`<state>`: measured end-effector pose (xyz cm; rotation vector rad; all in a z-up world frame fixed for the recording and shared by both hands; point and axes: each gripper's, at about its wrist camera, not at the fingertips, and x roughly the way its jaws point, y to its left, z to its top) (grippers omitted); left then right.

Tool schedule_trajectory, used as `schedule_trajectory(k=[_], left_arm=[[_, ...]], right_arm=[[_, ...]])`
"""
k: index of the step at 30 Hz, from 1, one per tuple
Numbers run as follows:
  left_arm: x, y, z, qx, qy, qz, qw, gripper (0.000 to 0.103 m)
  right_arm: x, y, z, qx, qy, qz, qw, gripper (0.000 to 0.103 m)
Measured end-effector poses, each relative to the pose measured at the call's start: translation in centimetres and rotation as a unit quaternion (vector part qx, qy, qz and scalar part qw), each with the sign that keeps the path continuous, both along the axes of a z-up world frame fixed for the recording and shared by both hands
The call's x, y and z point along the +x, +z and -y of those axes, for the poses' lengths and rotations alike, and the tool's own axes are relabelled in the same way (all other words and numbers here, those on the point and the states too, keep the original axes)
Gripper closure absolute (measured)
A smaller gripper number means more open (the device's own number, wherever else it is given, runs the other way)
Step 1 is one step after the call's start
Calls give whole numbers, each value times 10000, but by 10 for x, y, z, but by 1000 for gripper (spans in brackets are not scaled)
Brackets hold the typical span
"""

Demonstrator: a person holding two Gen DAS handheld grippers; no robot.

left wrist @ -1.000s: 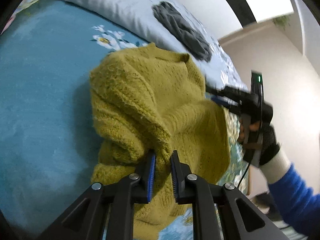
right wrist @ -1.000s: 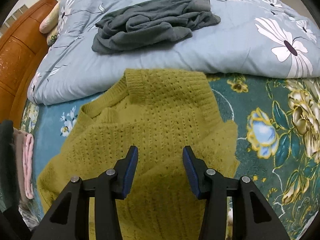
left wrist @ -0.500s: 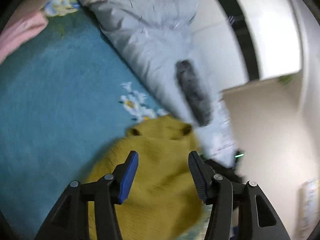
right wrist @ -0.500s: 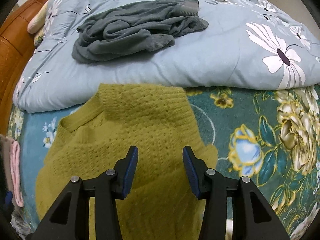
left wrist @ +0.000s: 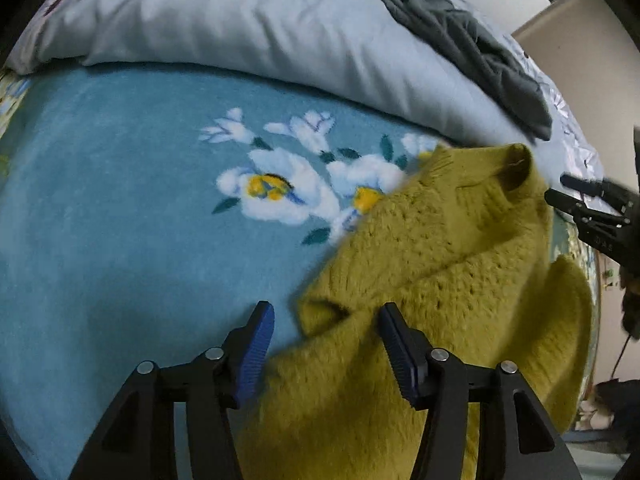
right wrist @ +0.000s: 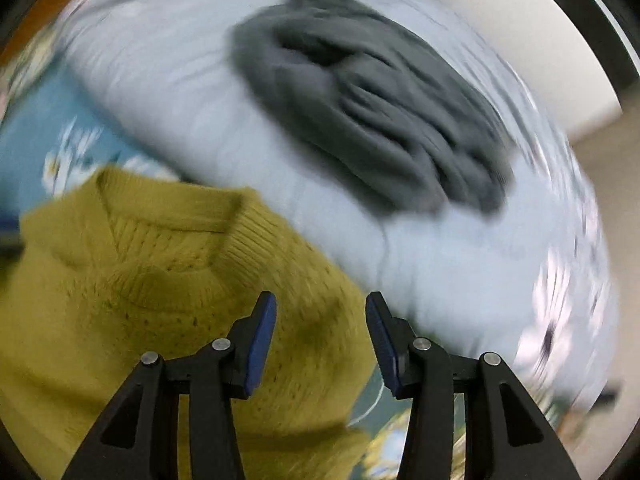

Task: Fold clothes
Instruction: 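Grasp the sweater shoulder with the left gripper while the right gripper grasps the other shoulder, then lift the sweater by both shoulders with both grippers and shake it out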

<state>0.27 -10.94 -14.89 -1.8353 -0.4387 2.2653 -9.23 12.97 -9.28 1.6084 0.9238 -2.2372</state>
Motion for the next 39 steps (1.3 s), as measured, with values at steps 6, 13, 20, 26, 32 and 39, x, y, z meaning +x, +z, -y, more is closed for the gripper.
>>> schedule_trajectory(k=[6,13,20,26,32,39], left_arm=[[-7,2,-2,36,-161,-30,9999,44],[4,9,-17,-186,-528,-162,9983,83],[31,44,-10,-474,-310,-640,9963,91],[54,109,2,-694,-101,-1413,9875,93],[58,199,-2,-837,243,-2410,9666,93],[121,334,7,-990,592,-3767,9191,93]], right_arm=[[-18,-26,14,696,445,380,9959,50],[-12,-51,12,855,338,731,9931,51],[7,-30,0,506,-173,347,9980,96],[37,39,-25,-323,-705,-636,9950,96],[79,140,-42,-1088,-933,-1781,9735,96],[130,275,-42,-1711,-718,-3132,9314,96]])
